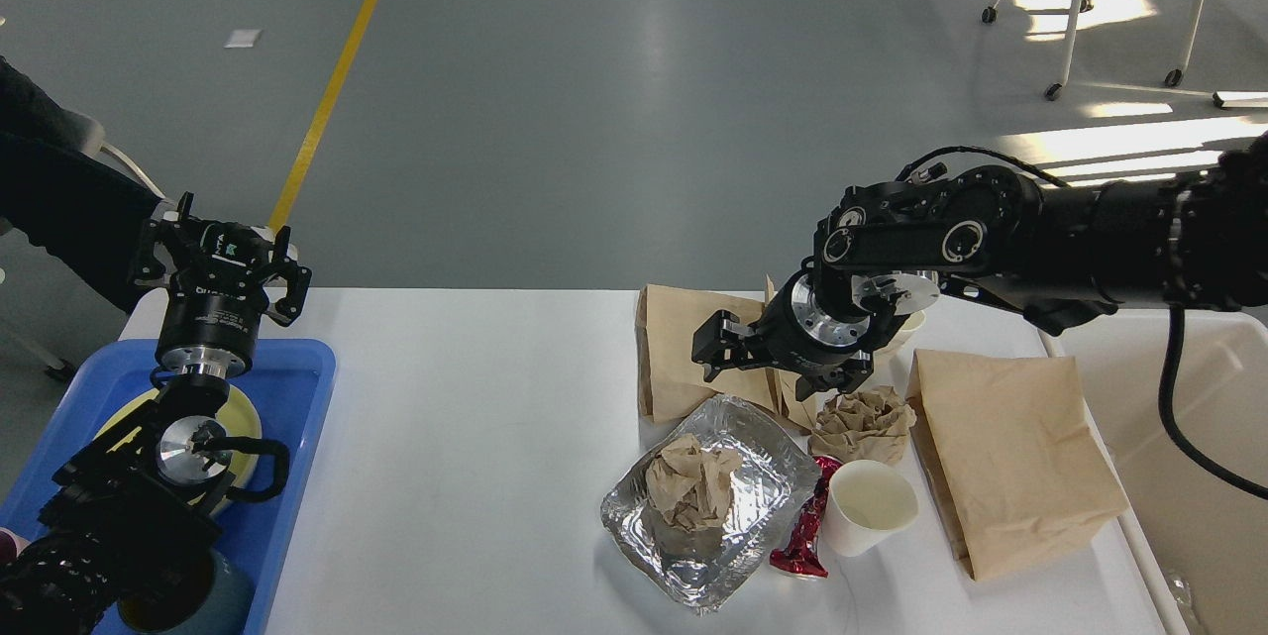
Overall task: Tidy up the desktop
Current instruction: 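Lower the right gripper onto the flat brown paper bag and grasp it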
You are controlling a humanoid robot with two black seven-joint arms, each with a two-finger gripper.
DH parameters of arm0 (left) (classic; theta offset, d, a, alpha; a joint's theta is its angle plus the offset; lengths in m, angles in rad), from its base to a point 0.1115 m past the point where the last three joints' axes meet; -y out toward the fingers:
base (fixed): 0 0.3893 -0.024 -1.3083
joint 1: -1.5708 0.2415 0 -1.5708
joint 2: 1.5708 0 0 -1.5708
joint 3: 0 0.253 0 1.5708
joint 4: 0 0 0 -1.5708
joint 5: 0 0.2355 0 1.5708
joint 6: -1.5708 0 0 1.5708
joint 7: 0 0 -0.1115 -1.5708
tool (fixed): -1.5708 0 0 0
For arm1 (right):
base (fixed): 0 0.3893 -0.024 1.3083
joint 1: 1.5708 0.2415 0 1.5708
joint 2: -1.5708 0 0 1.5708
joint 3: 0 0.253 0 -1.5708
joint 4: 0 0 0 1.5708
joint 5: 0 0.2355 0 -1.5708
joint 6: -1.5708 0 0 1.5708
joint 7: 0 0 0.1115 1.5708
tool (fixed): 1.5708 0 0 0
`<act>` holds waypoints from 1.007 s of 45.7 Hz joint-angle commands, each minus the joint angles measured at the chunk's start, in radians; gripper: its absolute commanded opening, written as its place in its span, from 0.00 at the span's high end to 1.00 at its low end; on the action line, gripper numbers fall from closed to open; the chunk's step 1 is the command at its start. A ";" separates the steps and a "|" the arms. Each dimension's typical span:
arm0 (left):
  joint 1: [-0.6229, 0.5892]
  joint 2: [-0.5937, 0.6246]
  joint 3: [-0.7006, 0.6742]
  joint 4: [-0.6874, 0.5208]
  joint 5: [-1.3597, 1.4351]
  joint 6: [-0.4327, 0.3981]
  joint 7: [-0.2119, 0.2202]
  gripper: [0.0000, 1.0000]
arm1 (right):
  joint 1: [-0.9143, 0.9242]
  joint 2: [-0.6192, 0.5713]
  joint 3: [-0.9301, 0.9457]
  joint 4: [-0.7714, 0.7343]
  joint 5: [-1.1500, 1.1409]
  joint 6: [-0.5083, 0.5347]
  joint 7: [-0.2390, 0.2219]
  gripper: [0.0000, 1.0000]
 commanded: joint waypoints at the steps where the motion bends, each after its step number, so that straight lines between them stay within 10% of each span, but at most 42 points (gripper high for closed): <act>1: 0.000 0.000 -0.001 0.000 0.001 0.000 0.000 0.03 | 0.012 0.003 -0.002 0.001 0.001 0.001 -0.002 0.00; 46: 0.000 0.000 0.001 0.000 -0.001 0.000 -0.002 0.03 | -0.073 0.159 -0.068 -0.100 -0.063 -0.110 -0.002 0.00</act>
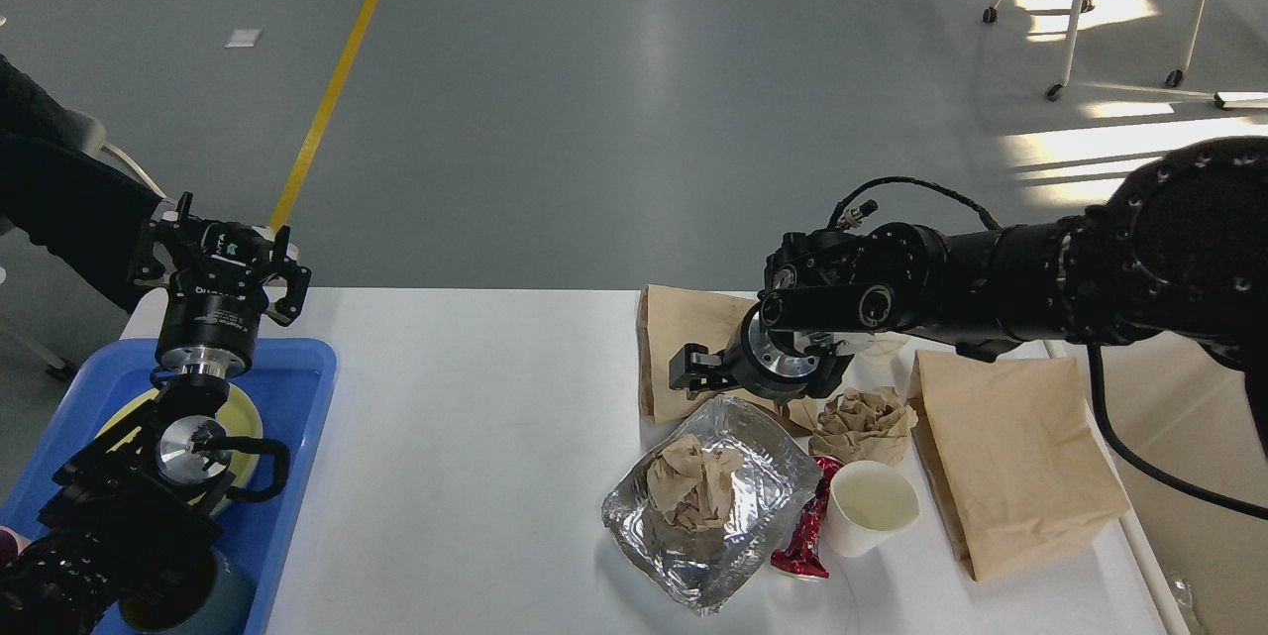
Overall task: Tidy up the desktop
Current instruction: 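Lower the right gripper onto the flat brown paper bag and grasp it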
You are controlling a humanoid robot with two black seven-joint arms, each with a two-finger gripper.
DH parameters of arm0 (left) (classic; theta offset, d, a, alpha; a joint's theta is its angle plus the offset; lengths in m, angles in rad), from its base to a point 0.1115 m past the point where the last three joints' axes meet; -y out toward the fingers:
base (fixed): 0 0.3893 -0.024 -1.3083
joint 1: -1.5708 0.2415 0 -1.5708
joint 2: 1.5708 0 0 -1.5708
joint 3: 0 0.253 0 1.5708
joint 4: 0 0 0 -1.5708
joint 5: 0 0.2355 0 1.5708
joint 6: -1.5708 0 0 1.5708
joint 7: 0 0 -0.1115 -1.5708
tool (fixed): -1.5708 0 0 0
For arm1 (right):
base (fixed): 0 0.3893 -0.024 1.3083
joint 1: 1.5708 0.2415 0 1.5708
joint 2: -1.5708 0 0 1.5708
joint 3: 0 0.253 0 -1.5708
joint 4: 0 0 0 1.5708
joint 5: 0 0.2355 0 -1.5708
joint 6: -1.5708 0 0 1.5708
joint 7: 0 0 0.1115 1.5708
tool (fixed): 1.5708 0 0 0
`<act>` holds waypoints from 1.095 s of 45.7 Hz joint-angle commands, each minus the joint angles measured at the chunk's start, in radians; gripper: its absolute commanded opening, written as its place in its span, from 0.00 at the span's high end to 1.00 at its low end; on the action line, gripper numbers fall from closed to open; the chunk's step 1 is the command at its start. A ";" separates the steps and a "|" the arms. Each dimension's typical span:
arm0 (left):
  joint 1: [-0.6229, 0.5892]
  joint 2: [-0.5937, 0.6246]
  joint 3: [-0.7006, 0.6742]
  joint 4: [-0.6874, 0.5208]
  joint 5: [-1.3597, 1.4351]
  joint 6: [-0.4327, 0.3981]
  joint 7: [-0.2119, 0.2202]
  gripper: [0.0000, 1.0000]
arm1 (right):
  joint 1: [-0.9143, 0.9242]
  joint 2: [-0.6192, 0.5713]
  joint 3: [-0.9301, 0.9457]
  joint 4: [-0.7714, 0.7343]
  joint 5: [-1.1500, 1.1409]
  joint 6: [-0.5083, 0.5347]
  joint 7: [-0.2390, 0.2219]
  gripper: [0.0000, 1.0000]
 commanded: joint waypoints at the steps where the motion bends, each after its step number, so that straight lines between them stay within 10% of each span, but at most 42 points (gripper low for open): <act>1: 0.000 0.000 0.001 0.000 0.000 0.000 0.000 0.03 | -0.017 0.003 -0.001 -0.024 -0.004 -0.002 0.000 0.00; 31: 0.000 0.000 0.001 0.000 0.000 0.000 0.000 0.03 | -0.115 -0.046 -0.047 -0.098 -0.104 -0.050 0.010 0.02; 50: 0.000 0.000 0.001 0.000 0.000 0.000 0.000 0.03 | -0.218 -0.045 -0.044 -0.104 -0.220 -0.275 0.014 0.10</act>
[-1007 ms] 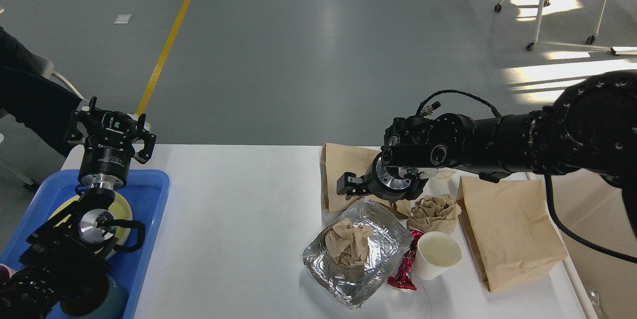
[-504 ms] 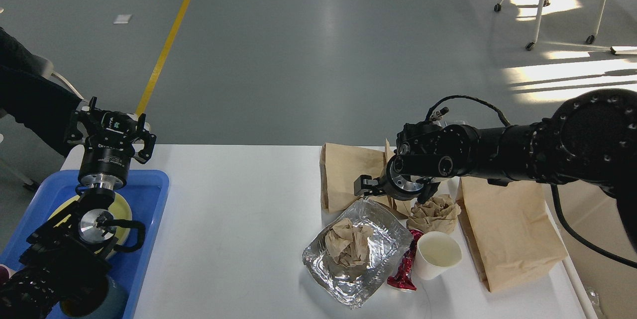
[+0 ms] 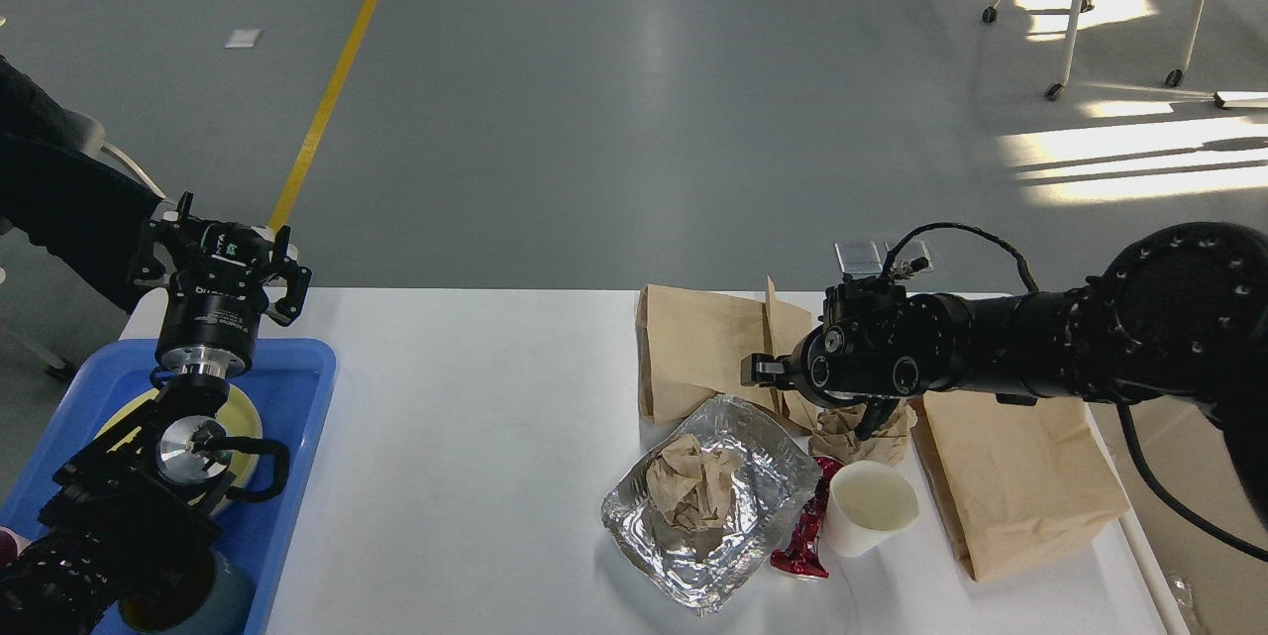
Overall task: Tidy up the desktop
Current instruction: 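Lower the right gripper onto the flat brown paper bag and grasp it, then lift the flat paper bag and carry it into the white bin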
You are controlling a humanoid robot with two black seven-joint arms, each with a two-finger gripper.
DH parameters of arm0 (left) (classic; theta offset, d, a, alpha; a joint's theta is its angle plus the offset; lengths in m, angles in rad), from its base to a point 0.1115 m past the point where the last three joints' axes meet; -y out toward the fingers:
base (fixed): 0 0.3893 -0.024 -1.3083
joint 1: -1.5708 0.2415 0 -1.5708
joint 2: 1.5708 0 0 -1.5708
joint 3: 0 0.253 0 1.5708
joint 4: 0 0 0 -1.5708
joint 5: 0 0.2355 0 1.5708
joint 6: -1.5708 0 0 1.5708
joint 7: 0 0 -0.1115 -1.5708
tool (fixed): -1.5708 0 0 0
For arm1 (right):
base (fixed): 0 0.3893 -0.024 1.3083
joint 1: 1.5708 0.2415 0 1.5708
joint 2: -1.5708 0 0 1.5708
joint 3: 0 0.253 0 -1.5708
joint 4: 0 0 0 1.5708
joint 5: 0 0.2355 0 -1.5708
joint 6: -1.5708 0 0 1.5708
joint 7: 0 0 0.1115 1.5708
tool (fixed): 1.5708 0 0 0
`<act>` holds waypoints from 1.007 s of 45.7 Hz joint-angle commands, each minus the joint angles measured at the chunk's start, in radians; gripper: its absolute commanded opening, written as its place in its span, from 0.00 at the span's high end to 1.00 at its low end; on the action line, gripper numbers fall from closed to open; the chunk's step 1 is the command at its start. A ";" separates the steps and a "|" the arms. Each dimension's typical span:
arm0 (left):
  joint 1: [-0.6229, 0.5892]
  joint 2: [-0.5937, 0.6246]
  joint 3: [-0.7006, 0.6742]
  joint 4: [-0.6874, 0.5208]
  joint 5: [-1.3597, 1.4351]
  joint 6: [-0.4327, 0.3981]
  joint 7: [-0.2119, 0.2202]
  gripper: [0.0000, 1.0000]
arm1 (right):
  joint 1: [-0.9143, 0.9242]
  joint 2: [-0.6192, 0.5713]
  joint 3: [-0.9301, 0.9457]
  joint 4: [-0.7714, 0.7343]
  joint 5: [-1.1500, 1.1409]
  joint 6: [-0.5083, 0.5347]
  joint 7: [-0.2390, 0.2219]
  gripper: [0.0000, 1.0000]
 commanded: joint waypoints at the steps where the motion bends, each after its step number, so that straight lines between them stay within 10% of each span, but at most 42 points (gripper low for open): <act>1: 0.000 0.000 0.000 0.000 0.000 0.002 0.000 0.03 | -0.017 0.000 0.002 -0.003 -0.014 -0.044 0.000 0.11; 39: 0.000 0.000 0.000 0.000 0.000 0.000 0.000 0.03 | -0.105 0.043 0.039 -0.093 -0.011 -0.053 0.003 0.98; 46: 0.000 0.000 0.000 0.000 0.000 0.000 0.000 0.03 | -0.097 0.042 0.072 -0.085 -0.010 -0.050 0.003 1.00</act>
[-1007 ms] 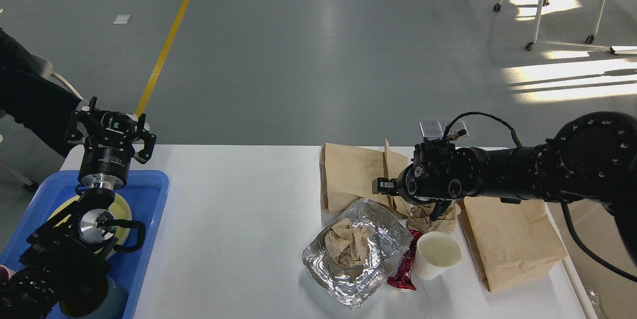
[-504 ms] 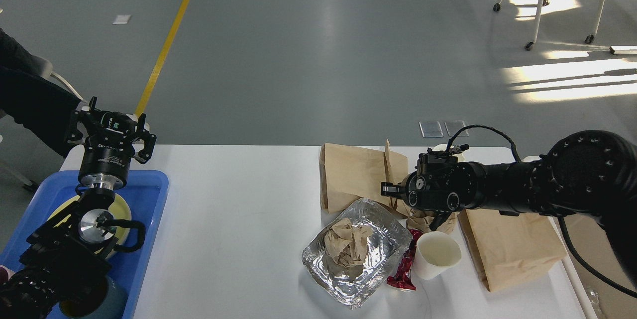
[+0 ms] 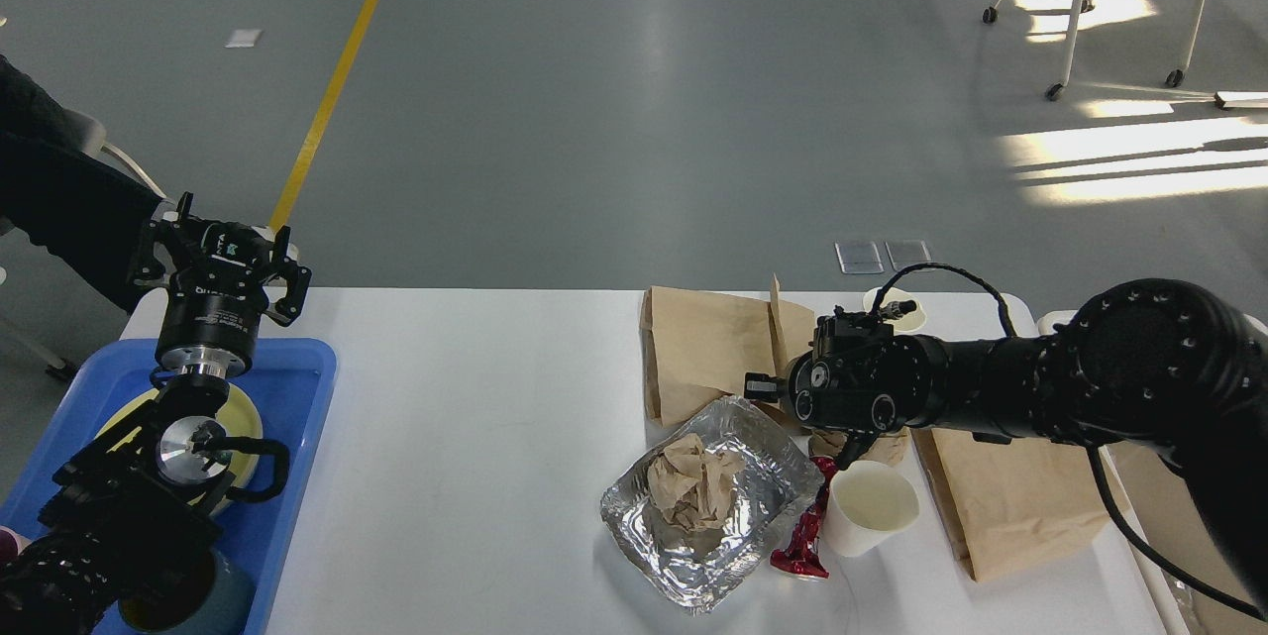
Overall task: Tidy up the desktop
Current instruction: 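Lift the flat paper bag and carry it into the white bin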
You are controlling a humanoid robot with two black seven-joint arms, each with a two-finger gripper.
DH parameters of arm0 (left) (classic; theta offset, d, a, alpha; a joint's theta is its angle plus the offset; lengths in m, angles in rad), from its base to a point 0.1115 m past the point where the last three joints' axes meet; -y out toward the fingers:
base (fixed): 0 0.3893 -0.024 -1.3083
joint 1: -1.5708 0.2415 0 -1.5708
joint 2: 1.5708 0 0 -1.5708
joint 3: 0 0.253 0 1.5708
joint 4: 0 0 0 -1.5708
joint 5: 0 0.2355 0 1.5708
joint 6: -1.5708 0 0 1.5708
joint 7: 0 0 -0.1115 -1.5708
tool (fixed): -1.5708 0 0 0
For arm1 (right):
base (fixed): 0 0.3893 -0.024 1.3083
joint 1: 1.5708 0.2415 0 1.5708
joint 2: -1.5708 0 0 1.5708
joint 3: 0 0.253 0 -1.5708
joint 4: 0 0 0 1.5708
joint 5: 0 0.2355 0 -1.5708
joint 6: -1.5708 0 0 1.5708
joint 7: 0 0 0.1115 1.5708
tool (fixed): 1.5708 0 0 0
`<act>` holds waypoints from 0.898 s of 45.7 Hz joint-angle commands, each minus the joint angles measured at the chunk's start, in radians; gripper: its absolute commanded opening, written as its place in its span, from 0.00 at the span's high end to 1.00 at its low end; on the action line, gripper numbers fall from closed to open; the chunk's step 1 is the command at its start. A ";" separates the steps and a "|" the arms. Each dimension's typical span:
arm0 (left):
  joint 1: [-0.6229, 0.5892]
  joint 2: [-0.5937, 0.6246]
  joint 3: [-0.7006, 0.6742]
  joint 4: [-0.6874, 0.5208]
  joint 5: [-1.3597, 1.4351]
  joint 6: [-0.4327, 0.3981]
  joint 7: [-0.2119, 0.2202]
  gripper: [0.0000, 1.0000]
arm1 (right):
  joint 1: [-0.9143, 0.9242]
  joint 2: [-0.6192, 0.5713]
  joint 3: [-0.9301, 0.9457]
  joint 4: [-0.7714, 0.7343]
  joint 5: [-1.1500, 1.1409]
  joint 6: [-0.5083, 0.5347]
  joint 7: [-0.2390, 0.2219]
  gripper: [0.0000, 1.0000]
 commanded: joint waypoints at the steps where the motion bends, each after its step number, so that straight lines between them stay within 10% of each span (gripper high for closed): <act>1: 0.000 0.000 0.000 0.000 0.000 0.000 0.000 0.03 | 0.009 -0.001 0.024 0.008 0.000 0.002 -0.001 1.00; 25: 0.000 0.000 0.000 0.000 0.000 0.000 0.000 0.03 | 0.223 -0.130 0.141 0.118 0.006 0.027 -0.001 1.00; 41: 0.000 0.000 0.000 0.000 0.000 0.000 0.000 0.03 | 0.433 -0.427 0.351 0.164 0.081 0.381 -0.001 1.00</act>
